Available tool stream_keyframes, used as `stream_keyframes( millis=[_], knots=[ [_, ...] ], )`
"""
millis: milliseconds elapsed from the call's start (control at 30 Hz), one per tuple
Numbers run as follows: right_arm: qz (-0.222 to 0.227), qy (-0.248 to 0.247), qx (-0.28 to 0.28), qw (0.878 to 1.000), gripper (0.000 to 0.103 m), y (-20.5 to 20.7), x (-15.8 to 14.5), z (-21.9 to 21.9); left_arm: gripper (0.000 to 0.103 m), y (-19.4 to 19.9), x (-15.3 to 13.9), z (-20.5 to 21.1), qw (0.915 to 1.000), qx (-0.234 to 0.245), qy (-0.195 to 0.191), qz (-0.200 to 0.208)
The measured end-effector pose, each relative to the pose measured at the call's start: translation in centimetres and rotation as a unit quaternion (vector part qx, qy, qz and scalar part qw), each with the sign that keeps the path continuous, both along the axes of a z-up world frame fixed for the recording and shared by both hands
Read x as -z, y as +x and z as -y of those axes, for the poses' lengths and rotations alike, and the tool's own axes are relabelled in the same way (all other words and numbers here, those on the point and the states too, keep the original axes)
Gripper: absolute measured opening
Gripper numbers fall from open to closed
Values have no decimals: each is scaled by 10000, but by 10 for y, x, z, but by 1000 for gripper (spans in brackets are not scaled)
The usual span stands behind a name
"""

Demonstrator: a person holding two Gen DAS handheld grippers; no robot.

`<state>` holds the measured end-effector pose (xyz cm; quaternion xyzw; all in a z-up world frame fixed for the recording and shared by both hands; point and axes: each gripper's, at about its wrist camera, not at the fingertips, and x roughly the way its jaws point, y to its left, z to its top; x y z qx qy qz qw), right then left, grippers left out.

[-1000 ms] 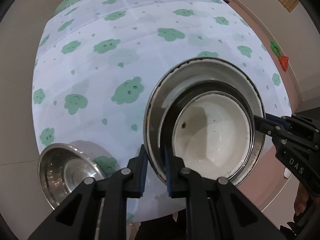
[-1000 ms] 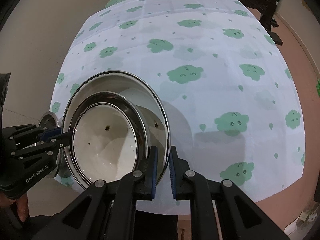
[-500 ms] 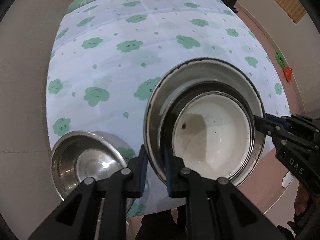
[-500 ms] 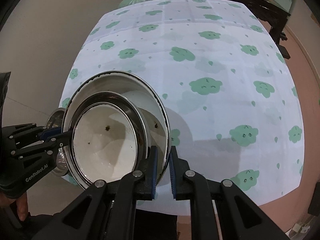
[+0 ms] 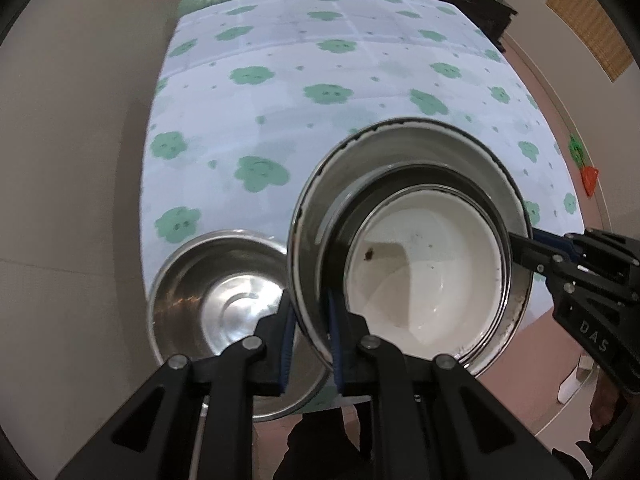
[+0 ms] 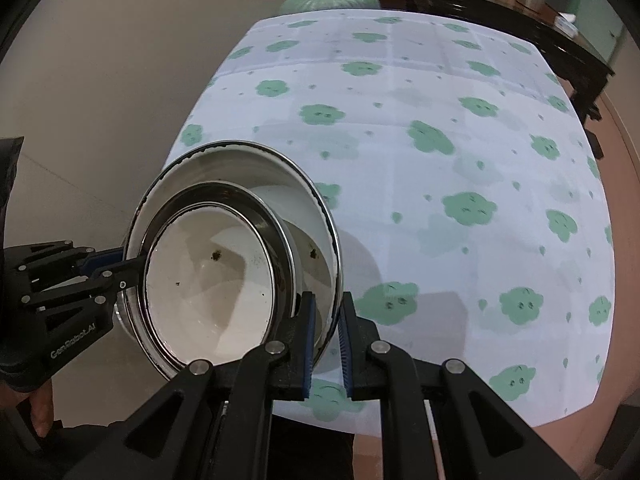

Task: Organize plates and bowls
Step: 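Lift the whole nested bowl stack with both tools and carry it along the table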

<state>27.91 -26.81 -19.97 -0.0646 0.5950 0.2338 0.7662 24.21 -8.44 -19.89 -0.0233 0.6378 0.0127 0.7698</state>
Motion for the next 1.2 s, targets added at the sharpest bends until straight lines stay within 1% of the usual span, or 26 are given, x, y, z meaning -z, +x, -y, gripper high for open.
stream_keyframes(
  millis=[333, 500, 733, 967, 1200],
  knots=[
    [71, 31, -545, 9985, 13, -11, -9, -54, 12, -24, -6, -53, 9985, -536, 33, 53],
    [13, 20, -811, 9967, 13, -19, -6, -80, 12, -35, -5, -74, 9970, -766, 68, 25],
    [-130, 23, -1119, 9936, 13, -29, 5, -110, 12, -53, 8, -102, 9941, -1073, 87, -128],
    [-313, -31, -1329, 9906, 13, -39, 21, -130, 12, -66, 22, -114, 9914, -1281, 45, -278],
    [-347, -75, -1405, 9894, 13, -41, 27, -138, 12, -69, 29, -121, 9901, -1364, 28, -329]
  ],
)
